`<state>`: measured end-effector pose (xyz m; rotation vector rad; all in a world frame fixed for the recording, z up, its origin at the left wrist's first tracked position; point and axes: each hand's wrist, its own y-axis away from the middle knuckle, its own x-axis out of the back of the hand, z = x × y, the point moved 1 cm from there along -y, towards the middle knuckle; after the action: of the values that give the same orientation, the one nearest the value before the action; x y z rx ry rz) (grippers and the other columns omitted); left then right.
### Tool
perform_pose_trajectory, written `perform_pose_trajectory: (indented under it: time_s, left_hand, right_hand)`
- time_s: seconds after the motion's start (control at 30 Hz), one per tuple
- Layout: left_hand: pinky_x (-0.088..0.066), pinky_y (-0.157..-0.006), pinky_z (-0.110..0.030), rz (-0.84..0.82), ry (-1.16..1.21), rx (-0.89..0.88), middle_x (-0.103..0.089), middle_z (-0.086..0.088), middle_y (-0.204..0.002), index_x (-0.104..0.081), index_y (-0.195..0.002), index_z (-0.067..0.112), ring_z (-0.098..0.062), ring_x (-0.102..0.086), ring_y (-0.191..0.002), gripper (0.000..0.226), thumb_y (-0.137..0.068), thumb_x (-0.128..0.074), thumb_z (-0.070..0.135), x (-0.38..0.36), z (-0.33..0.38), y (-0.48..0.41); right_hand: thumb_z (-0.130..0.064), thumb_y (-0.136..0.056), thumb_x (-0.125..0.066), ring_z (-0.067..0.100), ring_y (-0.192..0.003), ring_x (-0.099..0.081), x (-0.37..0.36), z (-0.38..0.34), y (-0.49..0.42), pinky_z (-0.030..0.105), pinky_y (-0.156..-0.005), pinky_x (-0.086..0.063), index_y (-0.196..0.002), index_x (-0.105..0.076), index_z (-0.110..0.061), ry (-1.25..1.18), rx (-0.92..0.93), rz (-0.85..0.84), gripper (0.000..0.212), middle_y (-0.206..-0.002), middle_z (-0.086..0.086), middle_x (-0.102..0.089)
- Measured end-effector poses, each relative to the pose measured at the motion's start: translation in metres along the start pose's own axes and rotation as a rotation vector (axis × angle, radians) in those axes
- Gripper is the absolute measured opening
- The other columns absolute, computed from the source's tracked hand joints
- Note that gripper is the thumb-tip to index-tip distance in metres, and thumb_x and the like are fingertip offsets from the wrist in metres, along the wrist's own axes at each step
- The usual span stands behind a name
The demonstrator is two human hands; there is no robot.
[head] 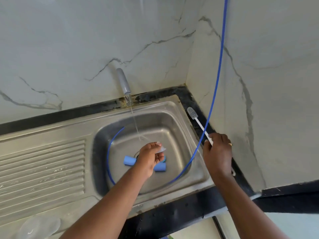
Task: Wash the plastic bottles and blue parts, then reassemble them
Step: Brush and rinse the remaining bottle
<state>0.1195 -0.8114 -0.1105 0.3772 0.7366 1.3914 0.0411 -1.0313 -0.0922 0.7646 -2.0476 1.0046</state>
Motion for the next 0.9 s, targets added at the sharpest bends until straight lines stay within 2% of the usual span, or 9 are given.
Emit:
perform_pose_trajectory:
  time_s: [0.07,0.13,0.27,0.37,0.43,0.63,0.73,0.8,0.9]
  left_hand:
    - [-0.054,-0.065,-0.029,0.032,-0.018,-0.02,-0.067,-0.006,-0.09,-0.067,-0.103,0.014,-0.016,-0.056,-0.068,0.008,-0.1,-0.06,0.012,0.01,0.008,-0.006]
    - [-0.052,-0.067,-0.029,0.048,-0.013,-0.039,-0.069,-0.003,-0.091,-0.067,-0.112,0.012,-0.015,-0.056,-0.069,0.015,-0.102,-0.057,0.013,0.019,0.019,-0.012]
    - [-0.049,-0.067,-0.028,0.098,-0.007,-0.078,-0.066,0.0,-0.086,-0.066,-0.11,0.013,-0.014,-0.057,-0.07,0.014,-0.103,-0.055,0.011,0.038,0.047,-0.025]
    - [-0.044,-0.063,-0.025,0.095,-0.061,-0.121,-0.061,-0.002,-0.082,-0.066,-0.104,0.015,-0.011,-0.052,-0.068,0.01,-0.103,-0.057,0.013,0.049,0.069,-0.04]
    - [-0.044,-0.066,-0.025,0.124,-0.151,-0.148,-0.064,0.001,-0.081,-0.07,-0.102,0.017,-0.01,-0.053,-0.071,0.011,-0.102,-0.059,0.015,0.054,0.081,-0.053]
    - [-0.051,-0.062,-0.026,0.138,-0.183,-0.214,-0.071,-0.009,-0.086,-0.071,-0.107,0.004,-0.014,-0.063,-0.068,0.018,-0.091,-0.068,-0.001,0.067,0.114,-0.08]
    - [-0.055,-0.065,-0.03,0.15,-0.262,-0.251,-0.071,-0.013,-0.083,-0.073,-0.102,0.007,-0.017,-0.064,-0.068,0.013,-0.089,-0.072,0.009,0.073,0.122,-0.083]
    - [-0.056,-0.068,-0.033,0.181,-0.362,-0.317,-0.072,-0.013,-0.081,-0.072,-0.1,0.01,-0.018,-0.064,-0.069,0.011,-0.091,-0.072,0.015,0.075,0.125,-0.084]
    - [-0.062,-0.074,-0.035,0.173,-0.329,-0.335,-0.075,-0.017,-0.082,-0.072,-0.105,0.01,-0.022,-0.07,-0.07,0.016,-0.09,-0.069,0.005,0.077,0.126,-0.089]
  right_hand:
    - [0.0,-0.086,-0.063,0.027,-0.084,-0.057,-0.008,-0.03,0.003,0.037,-0.072,-0.045,-0.091,-0.063,-0.007,-0.124,0.16,0.007,0.008,-0.091,0.01,-0.063]
    - [-0.001,-0.087,-0.064,0.023,-0.08,-0.058,-0.026,-0.063,0.0,0.035,-0.07,-0.047,-0.089,-0.065,-0.009,-0.259,0.243,-0.108,0.008,-0.087,0.006,-0.063]
    - [-0.017,-0.095,-0.06,0.017,-0.09,-0.065,-0.081,-0.118,-0.016,0.028,-0.082,-0.049,-0.108,-0.071,-0.015,-0.403,0.049,-0.647,0.016,-0.102,0.001,-0.071]
    - [-0.024,-0.097,-0.055,0.022,-0.102,-0.068,-0.119,-0.152,-0.035,0.043,-0.096,-0.054,-0.126,-0.066,-0.019,-0.568,-0.114,-0.866,0.031,-0.112,0.004,-0.072]
    - [-0.02,-0.099,-0.054,0.021,-0.098,-0.069,-0.138,-0.167,-0.047,0.048,-0.094,-0.055,-0.123,-0.069,-0.016,-0.597,-0.093,-0.926,0.028,-0.109,0.006,-0.074]
    - [-0.009,-0.097,-0.064,0.025,-0.094,-0.075,-0.151,-0.198,-0.067,0.03,-0.083,-0.06,-0.099,-0.077,-0.013,-0.868,-0.306,-0.982,0.014,-0.095,0.011,-0.078]
    - [-0.006,-0.094,-0.068,0.024,-0.093,-0.075,-0.15,-0.204,-0.072,0.035,-0.088,-0.06,-0.094,-0.076,-0.017,-0.952,-0.384,-0.969,0.014,-0.094,0.009,-0.078]
    - [-0.005,-0.092,-0.069,0.026,-0.092,-0.075,-0.149,-0.208,-0.071,0.039,-0.089,-0.061,-0.097,-0.076,-0.011,-0.983,-0.447,-0.952,0.011,-0.094,0.009,-0.078]
    - [-0.003,-0.091,-0.07,0.028,-0.09,-0.076,-0.145,-0.212,-0.068,0.041,-0.086,-0.062,-0.103,-0.072,-0.002,-1.038,-0.518,-0.905,0.013,-0.094,0.013,-0.077]
